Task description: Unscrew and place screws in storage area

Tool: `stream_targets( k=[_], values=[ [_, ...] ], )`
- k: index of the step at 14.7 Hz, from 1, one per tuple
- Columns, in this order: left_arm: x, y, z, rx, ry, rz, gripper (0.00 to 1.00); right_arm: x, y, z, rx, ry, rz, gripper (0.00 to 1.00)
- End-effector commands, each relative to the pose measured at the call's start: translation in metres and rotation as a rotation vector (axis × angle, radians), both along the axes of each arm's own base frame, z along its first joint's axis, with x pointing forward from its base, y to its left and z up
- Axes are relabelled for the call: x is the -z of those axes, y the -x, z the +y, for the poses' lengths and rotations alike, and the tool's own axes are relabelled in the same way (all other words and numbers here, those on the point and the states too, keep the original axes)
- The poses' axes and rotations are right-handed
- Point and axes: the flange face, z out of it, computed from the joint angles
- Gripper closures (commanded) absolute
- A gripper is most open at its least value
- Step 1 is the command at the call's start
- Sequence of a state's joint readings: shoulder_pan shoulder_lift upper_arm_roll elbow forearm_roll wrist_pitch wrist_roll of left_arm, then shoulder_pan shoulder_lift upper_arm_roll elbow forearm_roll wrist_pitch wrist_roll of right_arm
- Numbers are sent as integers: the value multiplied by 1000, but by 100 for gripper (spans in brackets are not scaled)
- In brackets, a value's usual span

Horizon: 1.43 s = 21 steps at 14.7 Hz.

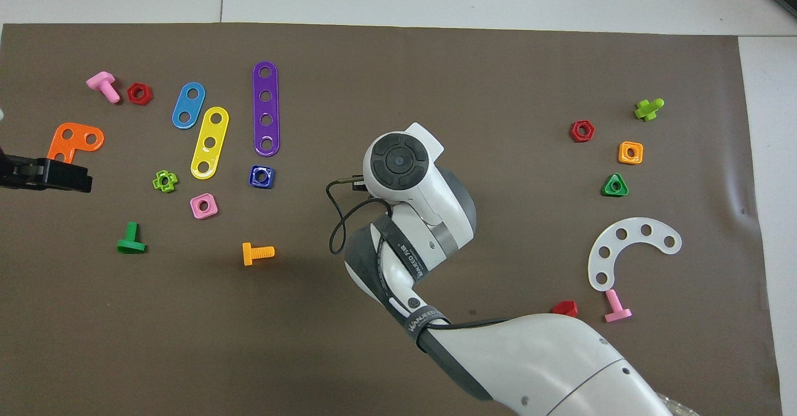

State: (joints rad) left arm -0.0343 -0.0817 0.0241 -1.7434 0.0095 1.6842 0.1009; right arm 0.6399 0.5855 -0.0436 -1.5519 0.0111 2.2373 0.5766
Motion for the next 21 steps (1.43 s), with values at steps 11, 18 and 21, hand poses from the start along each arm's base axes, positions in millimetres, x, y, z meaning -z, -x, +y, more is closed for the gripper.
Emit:
stream_targets(
  k=[11, 18, 21],
  values=[
    [14, 9, 7, -35, 28, 21, 0, -97, -42, -327, 24, 25, 27, 100],
    [12, 8, 7, -34, 27, 15, 0, -26, -24, -360, 69, 22, 14, 100],
    [11, 8, 7, -34, 27, 14, 0, -14, -17, -371, 61, 25, 17, 100]
  ],
)
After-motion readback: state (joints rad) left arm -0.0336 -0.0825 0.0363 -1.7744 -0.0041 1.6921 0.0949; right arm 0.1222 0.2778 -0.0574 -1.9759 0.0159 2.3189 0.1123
